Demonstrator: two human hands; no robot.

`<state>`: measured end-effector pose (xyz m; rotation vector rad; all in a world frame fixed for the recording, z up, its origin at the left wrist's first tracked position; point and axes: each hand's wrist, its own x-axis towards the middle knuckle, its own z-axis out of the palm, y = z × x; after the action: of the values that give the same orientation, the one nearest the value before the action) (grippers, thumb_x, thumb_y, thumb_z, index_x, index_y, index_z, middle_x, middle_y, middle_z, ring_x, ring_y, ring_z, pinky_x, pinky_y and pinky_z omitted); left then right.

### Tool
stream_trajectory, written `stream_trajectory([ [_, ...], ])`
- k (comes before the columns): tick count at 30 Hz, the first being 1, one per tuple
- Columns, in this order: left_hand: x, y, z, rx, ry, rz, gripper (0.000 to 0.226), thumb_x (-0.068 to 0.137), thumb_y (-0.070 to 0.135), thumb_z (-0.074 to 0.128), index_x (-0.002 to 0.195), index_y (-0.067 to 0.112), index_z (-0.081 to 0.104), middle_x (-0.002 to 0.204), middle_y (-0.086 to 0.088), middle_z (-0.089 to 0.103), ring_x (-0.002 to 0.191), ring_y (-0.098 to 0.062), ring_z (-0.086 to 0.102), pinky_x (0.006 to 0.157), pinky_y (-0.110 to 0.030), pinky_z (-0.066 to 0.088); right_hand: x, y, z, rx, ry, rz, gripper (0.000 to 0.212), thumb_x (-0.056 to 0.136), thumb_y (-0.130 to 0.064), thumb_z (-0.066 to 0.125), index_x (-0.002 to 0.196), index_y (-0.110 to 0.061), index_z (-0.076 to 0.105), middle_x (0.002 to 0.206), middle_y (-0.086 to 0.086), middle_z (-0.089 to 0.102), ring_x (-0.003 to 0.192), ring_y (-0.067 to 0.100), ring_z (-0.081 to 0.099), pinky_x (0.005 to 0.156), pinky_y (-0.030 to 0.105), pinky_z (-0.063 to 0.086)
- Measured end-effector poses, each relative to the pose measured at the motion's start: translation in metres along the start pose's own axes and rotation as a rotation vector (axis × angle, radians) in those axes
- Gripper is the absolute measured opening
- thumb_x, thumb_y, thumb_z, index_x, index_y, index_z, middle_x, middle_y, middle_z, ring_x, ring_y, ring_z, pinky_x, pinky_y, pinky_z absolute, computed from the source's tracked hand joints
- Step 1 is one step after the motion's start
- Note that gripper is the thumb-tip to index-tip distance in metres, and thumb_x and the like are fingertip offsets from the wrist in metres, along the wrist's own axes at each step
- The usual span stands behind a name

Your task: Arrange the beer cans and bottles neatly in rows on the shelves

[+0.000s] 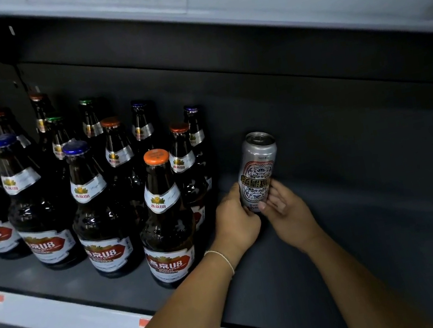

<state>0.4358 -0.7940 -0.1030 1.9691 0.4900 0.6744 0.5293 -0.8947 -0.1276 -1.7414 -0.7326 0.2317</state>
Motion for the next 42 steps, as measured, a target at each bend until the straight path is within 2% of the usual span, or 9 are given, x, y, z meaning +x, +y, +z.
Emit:
stream_trajectory([
  [3,-0.001,0.001,-0.002,-0.012,-0.018,0.021,0.054,0.078,-0.004,0.052,0.130,0.010,0.055,0.116,-0.011,0.067,0.109,-0.022,0.061,0.086,-0.010,0.037,-0.001,-0.004,0.001,-0.010,-0.009,0.005,0.054,0.095,0.011,0.049,0.134,-0.025,0.041,0.124,-0.016,0.059,0.112,-0.014,0.057,0.097,0.007,0.042],
  [5,-0.001,0.000,-0.003,-0.017,-0.033,0.011,0.055,0.077,-0.002,0.052,0.131,0.010,0.055,0.117,-0.011,0.066,0.110,-0.022,0.061,0.088,-0.011,0.037,-0.001,-0.005,0.001,-0.013,-0.013,0.010,0.054,0.097,0.011,0.046,0.133,-0.028,0.037,0.119,-0.022,0.056,0.106,-0.022,0.055,0.090,0.002,0.040],
  [9,-0.002,0.000,-0.003,-0.035,-0.059,-0.012,0.064,0.068,0.014,0.044,0.131,0.011,0.054,0.118,-0.010,0.066,0.110,-0.020,0.061,0.092,-0.014,0.040,-0.002,-0.007,0.000,-0.019,-0.029,0.017,0.055,0.098,0.011,0.044,0.138,-0.025,0.032,0.120,-0.022,0.053,0.105,-0.026,0.052,0.088,-0.001,0.037],
  [18,-0.003,0.005,-0.003,0.039,-0.049,-0.053,0.053,0.079,-0.001,0.054,0.131,0.010,0.051,0.118,-0.012,0.062,0.111,-0.024,0.058,0.086,-0.010,0.034,-0.004,-0.012,0.000,-0.035,-0.035,0.047,0.049,0.101,0.008,0.039,0.135,-0.027,0.035,0.120,-0.027,0.050,0.104,-0.030,0.048,0.088,-0.002,0.036],
  [22,-0.007,0.011,-0.004,0.080,-0.041,-0.078,0.050,0.073,0.010,0.049,0.122,0.007,0.056,0.110,-0.016,0.063,0.104,-0.029,0.058,0.087,-0.020,0.042,-0.004,-0.017,0.000,-0.052,0.001,0.060,0.045,0.101,0.006,0.040,0.132,-0.027,0.041,0.115,-0.026,0.054,0.101,-0.026,0.053,0.088,0.000,0.039],
  [25,-0.006,0.008,-0.004,0.121,-0.004,-0.089,0.052,0.063,0.022,0.040,0.109,0.006,0.058,0.102,-0.015,0.064,0.098,-0.030,0.059,0.083,-0.026,0.046,-0.006,-0.024,-0.005,-0.060,0.048,0.060,0.045,0.100,0.004,0.042,0.142,-0.013,0.043,0.127,-0.011,0.058,0.115,-0.006,0.055,0.105,0.015,0.038],
  [32,-0.012,0.041,-0.017,0.204,-0.026,-0.037,0.027,0.078,0.008,0.055,0.104,0.013,0.064,0.108,-0.011,0.063,0.100,-0.028,0.060,0.086,-0.028,0.047,-0.011,-0.054,-0.045,-0.073,0.248,0.074,0.040,0.098,-0.001,0.052,0.137,-0.009,0.053,0.118,0.004,0.064,0.108,0.015,0.058,0.096,0.023,0.042],
  [36,-0.022,0.065,0.000,0.171,-0.048,0.070,0.026,0.080,0.005,0.055,0.102,0.014,0.066,0.100,-0.005,0.068,0.096,-0.022,0.062,0.082,-0.021,0.044,-0.031,-0.071,-0.080,-0.077,0.331,0.025,0.034,0.096,0.000,0.054,0.129,-0.007,0.059,0.107,-0.001,0.064,0.102,0.014,0.060,0.093,0.023,0.045],
  [42,-0.034,0.119,0.055,0.147,-0.169,0.322,0.041,0.081,0.003,0.053,0.121,0.009,0.063,0.113,-0.012,0.067,0.104,-0.027,0.063,0.095,-0.036,0.050,-0.073,-0.084,-0.143,-0.165,0.460,-0.056,0.025,0.094,0.000,0.058,0.118,-0.004,0.063,0.098,-0.002,0.067,0.083,-0.002,0.061,0.073,0.004,0.046],
])
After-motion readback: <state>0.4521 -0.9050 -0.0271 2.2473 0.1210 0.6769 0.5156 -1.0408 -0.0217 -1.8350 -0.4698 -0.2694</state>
